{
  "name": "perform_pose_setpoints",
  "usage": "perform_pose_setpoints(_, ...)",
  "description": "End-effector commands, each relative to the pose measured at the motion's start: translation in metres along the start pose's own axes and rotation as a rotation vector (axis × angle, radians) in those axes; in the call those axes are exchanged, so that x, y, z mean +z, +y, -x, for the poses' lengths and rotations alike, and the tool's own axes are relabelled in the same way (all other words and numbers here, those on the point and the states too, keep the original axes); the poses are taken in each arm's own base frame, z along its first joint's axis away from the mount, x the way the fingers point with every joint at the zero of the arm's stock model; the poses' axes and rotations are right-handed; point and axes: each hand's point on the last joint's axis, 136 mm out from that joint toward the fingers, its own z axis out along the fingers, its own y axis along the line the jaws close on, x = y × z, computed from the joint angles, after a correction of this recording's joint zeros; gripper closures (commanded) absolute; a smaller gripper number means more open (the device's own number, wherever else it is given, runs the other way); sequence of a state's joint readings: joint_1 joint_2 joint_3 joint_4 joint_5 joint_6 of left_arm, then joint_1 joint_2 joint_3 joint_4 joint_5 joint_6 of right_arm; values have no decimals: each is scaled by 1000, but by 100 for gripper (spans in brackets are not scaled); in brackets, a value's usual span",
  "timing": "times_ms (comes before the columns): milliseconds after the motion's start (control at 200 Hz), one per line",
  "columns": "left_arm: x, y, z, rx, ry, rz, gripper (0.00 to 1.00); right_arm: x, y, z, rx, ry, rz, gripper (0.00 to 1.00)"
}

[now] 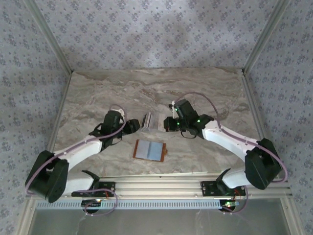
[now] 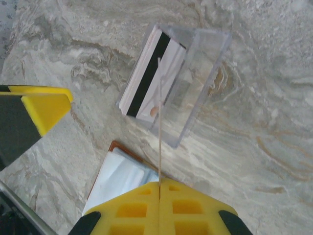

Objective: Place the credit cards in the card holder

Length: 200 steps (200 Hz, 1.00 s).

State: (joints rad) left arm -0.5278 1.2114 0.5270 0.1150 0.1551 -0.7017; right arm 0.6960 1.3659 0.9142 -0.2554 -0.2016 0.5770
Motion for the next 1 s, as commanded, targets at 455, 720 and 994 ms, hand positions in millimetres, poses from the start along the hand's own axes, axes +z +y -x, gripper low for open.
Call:
perform_pose_setpoints(455, -5, 26, -85, 239, 140, 184, 44, 4, 42, -77, -96, 81, 179, 99)
perform_pose_setpoints(720, 0, 33, -92, 244, 151, 209, 49, 23, 46, -100, -71, 143, 220, 99)
perform_pose_setpoints(994, 3, 40, -100, 245, 167, 216, 52, 32, 35, -102, -9, 162, 220, 99)
